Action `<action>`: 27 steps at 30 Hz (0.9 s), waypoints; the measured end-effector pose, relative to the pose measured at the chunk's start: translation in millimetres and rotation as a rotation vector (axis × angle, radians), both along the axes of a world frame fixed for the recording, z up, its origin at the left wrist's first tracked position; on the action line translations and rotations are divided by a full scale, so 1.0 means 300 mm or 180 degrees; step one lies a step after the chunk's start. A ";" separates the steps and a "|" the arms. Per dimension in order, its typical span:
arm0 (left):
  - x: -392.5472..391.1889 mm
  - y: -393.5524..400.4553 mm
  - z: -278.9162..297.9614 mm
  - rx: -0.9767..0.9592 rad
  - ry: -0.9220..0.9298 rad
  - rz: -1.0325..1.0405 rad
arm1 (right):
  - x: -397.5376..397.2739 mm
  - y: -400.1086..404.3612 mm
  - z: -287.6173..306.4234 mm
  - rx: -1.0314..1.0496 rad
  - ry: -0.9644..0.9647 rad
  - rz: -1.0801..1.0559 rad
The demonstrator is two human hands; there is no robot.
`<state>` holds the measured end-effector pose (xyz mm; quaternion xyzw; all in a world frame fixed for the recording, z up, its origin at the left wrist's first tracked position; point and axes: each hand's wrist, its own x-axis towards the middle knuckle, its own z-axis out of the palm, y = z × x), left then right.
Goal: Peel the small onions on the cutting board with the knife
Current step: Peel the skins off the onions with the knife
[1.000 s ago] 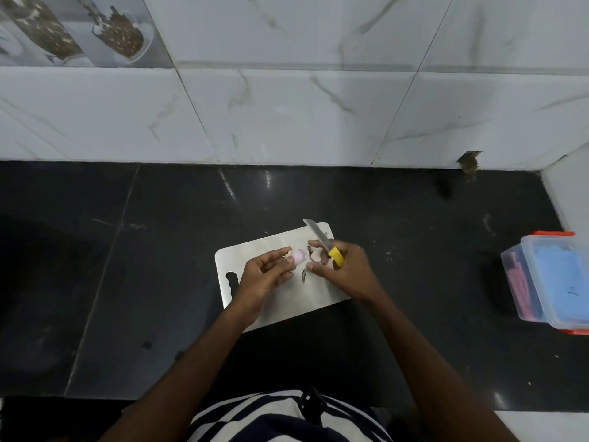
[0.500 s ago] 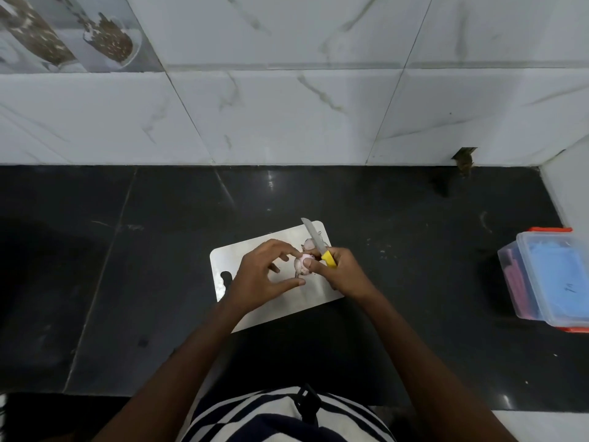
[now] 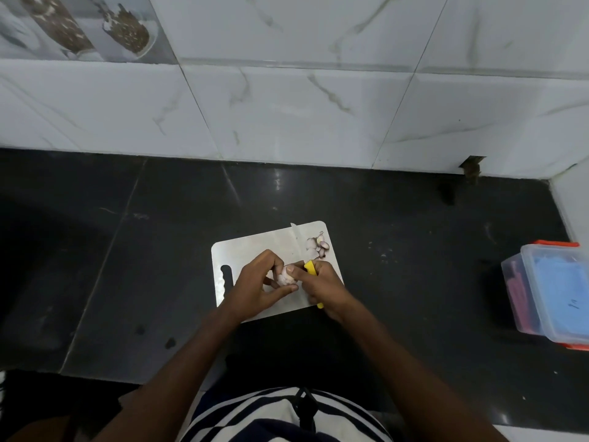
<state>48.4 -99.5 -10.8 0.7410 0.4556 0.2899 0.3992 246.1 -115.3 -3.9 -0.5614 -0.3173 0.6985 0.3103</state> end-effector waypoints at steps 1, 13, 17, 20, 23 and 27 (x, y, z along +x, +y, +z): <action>-0.006 -0.019 -0.012 -0.0002 -0.0031 0.0152 | -0.022 -0.002 -0.002 -0.0100 0.0031 -0.0031; -0.078 -0.120 -0.087 -0.0498 -0.0185 0.1244 | -0.110 -0.001 -0.077 0.0620 -0.2212 0.0115; -0.073 -0.124 -0.087 -0.0683 -0.0327 0.1416 | -0.152 0.007 -0.104 0.0860 -0.2906 0.0795; -0.087 -0.124 -0.092 -0.0861 -0.0483 0.1215 | -0.173 -0.008 -0.095 0.0874 -0.3103 0.1206; -0.108 -0.117 -0.098 -0.1096 -0.0585 0.1098 | -0.156 -0.017 -0.058 0.1258 -0.3560 0.1185; -0.120 -0.090 -0.091 -0.1280 -0.0596 0.0650 | -0.077 -0.016 0.019 0.0888 -0.1865 0.0976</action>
